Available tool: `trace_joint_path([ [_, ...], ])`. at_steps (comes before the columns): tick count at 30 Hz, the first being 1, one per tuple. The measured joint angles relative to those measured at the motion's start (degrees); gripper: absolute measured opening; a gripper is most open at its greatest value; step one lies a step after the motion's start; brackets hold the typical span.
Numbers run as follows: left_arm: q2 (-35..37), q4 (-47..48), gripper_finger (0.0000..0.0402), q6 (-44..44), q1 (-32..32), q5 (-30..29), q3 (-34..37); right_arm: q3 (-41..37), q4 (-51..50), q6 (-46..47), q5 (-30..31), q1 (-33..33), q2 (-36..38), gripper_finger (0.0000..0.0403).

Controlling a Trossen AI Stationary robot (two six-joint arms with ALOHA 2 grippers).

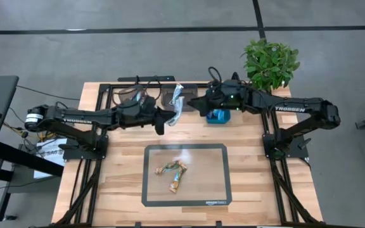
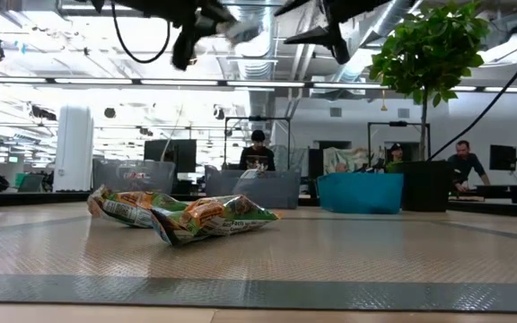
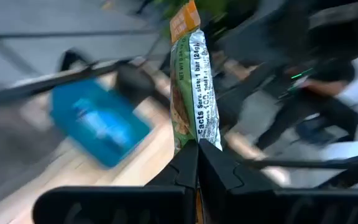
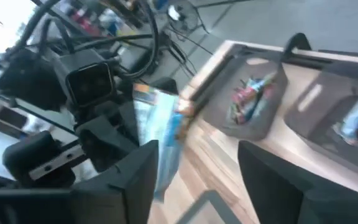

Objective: Pick and place Granola Bars by type
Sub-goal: Put the yellow granola bar into the right black bin

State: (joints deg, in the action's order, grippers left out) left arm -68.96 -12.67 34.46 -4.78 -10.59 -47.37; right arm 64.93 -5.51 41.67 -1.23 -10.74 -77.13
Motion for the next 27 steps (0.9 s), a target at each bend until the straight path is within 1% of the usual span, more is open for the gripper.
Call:
trace_joint_path([
  [2, -0.5, -4.4, 0.0000, -0.2, -0.7, 2.4, 0.0, 0.0, 2.6, 0.4, -0.9, 0.0, -0.7, 0.0229],
  [4, -0.5, -6.2, 0.0000, 0.1, -1.2, 4.0, 0.0, 0.0, 4.9, 0.4, -2.4, 0.1, -1.2, 0.0245],
  [6, -0.4, -6.9, 0.0000, 0.5, -1.6, 4.3, 0.0, 0.0, 8.5, -0.1, -3.6, 0.2, -1.8, 0.0255],
  [7, -0.5, -6.8, 0.0000, 0.5, -1.8, 4.7, 0.0, 0.3, 10.4, -0.5, -4.3, 0.3, -2.3, 0.0258],
  [9, -0.6, -8.2, 0.0000, 1.3, -2.3, 7.3, 0.0, 0.0, 12.1, -0.5, -5.9, 0.5, -3.0, 0.0259],
  [12, -0.6, -9.6, 0.0000, 2.1, -2.8, 9.1, 0.0, 0.5, 17.3, -0.7, -6.2, 0.6, -4.6, 0.0259],
  [15, -0.9, -10.3, 0.0000, 2.3, -2.8, 9.3, 0.0, 1.1, 16.4, 0.2, -6.9, 0.5, -5.7, 0.0254],
  [17, -0.8, -11.7, 0.0000, 2.2, -2.8, 9.3, 0.0, 2.1, 17.1, -0.1, -7.4, 0.5, -7.0, 0.0238],
  [19, -0.8, -11.6, 0.0000, 2.3, -2.8, 9.3, 0.0, 2.9, 16.5, 0.0, -9.1, 0.4, -8.0, 0.0211],
  [23, -0.8, -11.9, 0.0000, 2.2, -2.8, 9.3, 0.0, 4.6, 16.7, -0.1, -9.9, 0.5, -9.5, 0.0132],
  [27, -0.8, -11.8, 0.0000, 2.2, -2.8, 9.0, 0.0, 4.7, 16.5, -1.5, -10.3, 0.5, -9.5, 0.0055],
])
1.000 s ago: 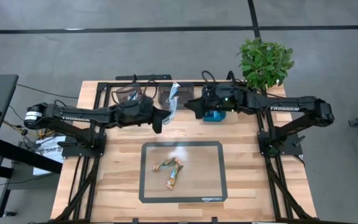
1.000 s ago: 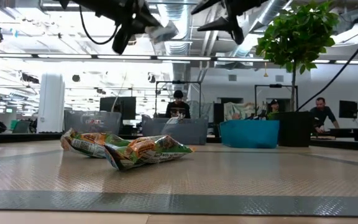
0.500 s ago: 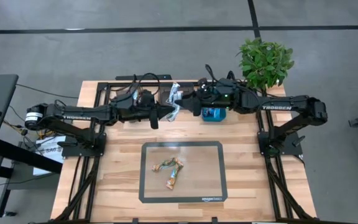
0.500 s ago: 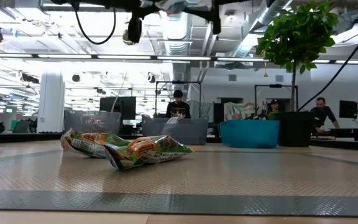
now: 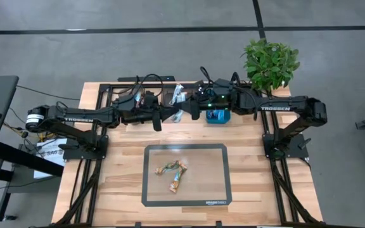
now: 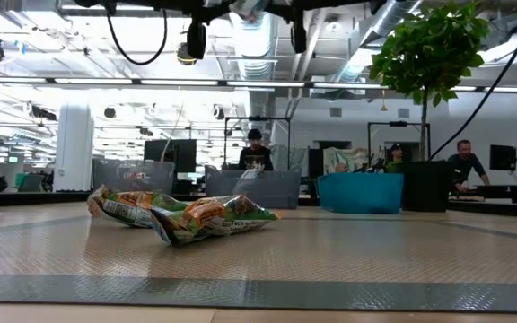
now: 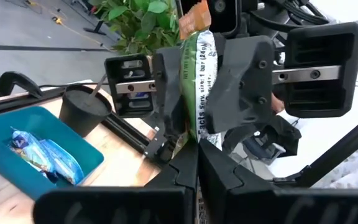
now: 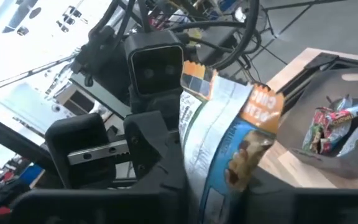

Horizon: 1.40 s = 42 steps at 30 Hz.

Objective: Pick and place Granola Bars by type
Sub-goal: Put the yellow granola bar into the right black bin

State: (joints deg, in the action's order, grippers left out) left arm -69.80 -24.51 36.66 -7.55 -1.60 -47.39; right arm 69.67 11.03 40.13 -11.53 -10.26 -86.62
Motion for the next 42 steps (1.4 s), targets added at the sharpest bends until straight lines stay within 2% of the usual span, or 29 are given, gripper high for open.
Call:
trace_joint_path([
  [4, 0.0, -0.3, 0.0000, -0.4, 0.0, -0.4, 0.0, 0.0, -0.3, -0.6, -0.1, -0.6, 0.5, 0.0013],
  [9, 0.0, 0.1, 0.0011, -0.4, -0.1, -2.8, 0.0, 0.0, -1.0, -1.3, -0.1, -0.8, 0.5, 0.0025],
  [13, 0.6, 3.7, 0.0059, -0.1, -2.2, -4.7, 0.0, 0.0, -4.5, -3.1, -0.1, -0.9, 0.6, 0.0032],
  [18, 2.3, 7.9, 0.0143, 1.4, -5.8, -6.1, 0.0, 0.0, -9.7, -6.7, 0.1, -2.0, 0.6, 0.0012],
  [23, 5.5, 8.0, 0.0194, 1.2, -6.9, -7.4, 0.0, 0.0, -17.5, -14.2, 5.6, -5.2, 0.6, 0.0016],
  [28, 8.7, 7.6, 0.0198, 1.2, -6.9, -4.2, 0.0, 0.0, -18.6, -20.9, 11.7, -10.1, 0.0, 0.0023],
  [32, 9.4, 6.1, 0.0188, 2.5, -6.8, -1.4, 0.0, -0.2, -18.3, -22.4, 11.7, -13.4, -2.3, 0.0011],
  [35, 9.3, 5.9, 0.0182, 3.1, -6.6, -0.4, 0.0, 0.6, -14.3, -23.1, 11.5, -14.5, -4.8, 0.0012],
  [42, 9.0, 5.9, 0.0170, 3.1, -6.2, 0.2, 0.0, 6.8, -17.0, -25.9, 11.4, -15.5, -12.0, 0.0056],
])
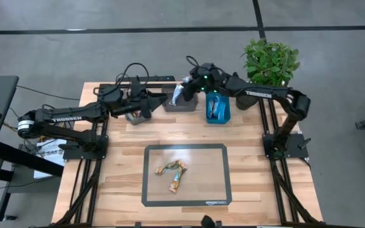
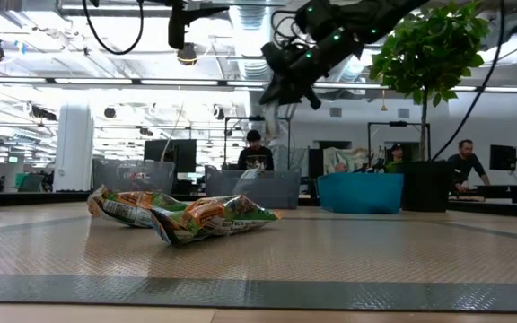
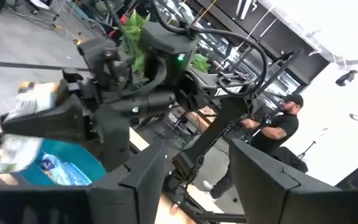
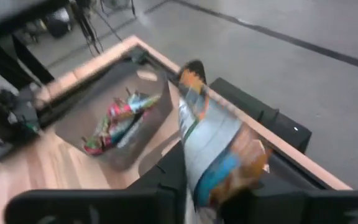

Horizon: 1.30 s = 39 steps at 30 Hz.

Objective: Pick and place Granola Bars by type
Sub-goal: Put the yellow granola bar into the right black bin

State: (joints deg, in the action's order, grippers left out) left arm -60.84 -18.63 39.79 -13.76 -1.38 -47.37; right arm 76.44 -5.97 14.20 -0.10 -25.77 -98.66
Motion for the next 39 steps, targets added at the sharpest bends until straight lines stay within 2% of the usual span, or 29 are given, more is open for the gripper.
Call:
trace_joint_path([
  [6, 0.0, 0.2, 0.0168, 0.0, 0.3, 0.5, 0.0, 5.8, -4.6, -3.3, 0.1, -0.3, -3.8, 0.0118],
  [11, 0.0, 0.6, 0.0168, 0.0, 0.3, 1.1, 0.0, 7.9, -6.1, -3.3, 0.2, -0.8, -3.9, 0.0180],
  [16, 0.0, 3.8, 0.0168, -0.8, 0.3, 5.0, 0.0, 7.8, -9.5, -4.0, -2.7, -0.2, 0.8, 0.0219],
  [20, 0.0, 11.4, 0.0168, -1.9, 0.3, 12.7, 0.0, 7.9, -19.4, -8.6, -8.2, 3.0, 6.7, 0.0226],
  [22, 0.0, 16.5, 0.0168, -3.2, 0.6, 16.3, 0.0, 7.9, -25.1, -10.8, -9.0, 5.6, 9.8, 0.0225],
  [25, 0.0, 24.3, 0.0168, -6.1, 2.9, 18.1, 0.0, 7.7, -31.9, -11.7, -9.0, 10.2, 14.0, 0.0220],
  [28, 0.0, 32.1, 0.0168, -8.0, 6.2, 18.1, 0.0, 7.1, -36.7, -11.0, -8.7, 14.6, 17.2, 0.0216],
  [33, -2.5, 43.6, 0.0168, -8.8, 12.1, 14.9, 0.0, 5.7, -43.8, -8.7, -5.4, 20.5, 19.9, 0.0212],
  [39, -10.3, 45.1, 0.0168, -8.3, 18.3, 12.7, -0.1, 5.7, -50.2, -8.3, -4.3, 26.7, 18.9, 0.0214],
])
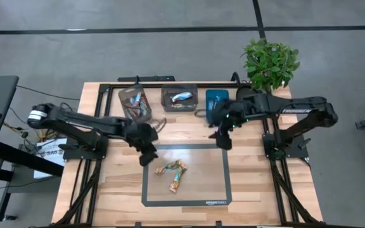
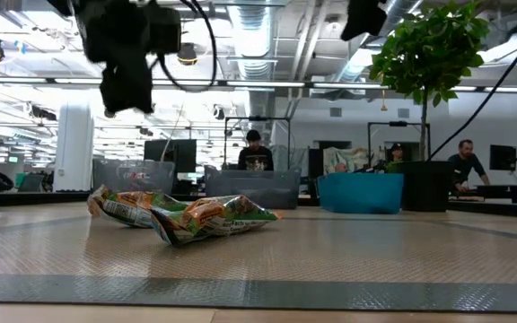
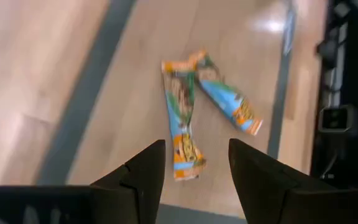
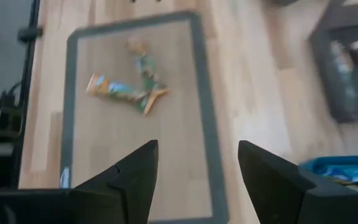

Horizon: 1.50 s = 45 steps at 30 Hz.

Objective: Pick and place Granola Bars by type
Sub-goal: Put the yellow granola bar into the right black bin

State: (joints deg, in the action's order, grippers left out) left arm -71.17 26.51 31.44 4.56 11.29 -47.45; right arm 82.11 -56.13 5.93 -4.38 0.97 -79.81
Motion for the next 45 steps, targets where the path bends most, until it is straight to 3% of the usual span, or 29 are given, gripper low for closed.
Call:
trace_joint_path([
  [13, -20.6, 0.1, 0.0168, 0.6, 7.2, -5.6, -7.6, 0.0, -2.6, 4.2, 4.4, 6.8, 0.0, 0.0203],
  [24, -30.1, -0.8, 0.0168, -0.5, 8.9, -5.9, -9.9, 0.0, -3.5, 3.0, 4.5, 7.6, 0.0, 0.0202],
  [30, -31.1, -1.1, 0.0151, -0.5, 9.3, -5.6, -10.1, 0.0, -3.4, 1.7, 4.5, 7.6, 0.0, 0.0202],
  [38, -30.7, -2.8, 0.0024, -0.4, 8.4, -1.9, -10.0, 0.0, -2.9, 1.1, 4.5, 7.6, 0.0, 0.0202],
  [45, -25.9, -3.3, 0.0017, 3.4, 5.7, -3.3, -9.8, 0.0, -0.8, 0.9, 4.5, 7.5, 0.0, 0.0202],
])
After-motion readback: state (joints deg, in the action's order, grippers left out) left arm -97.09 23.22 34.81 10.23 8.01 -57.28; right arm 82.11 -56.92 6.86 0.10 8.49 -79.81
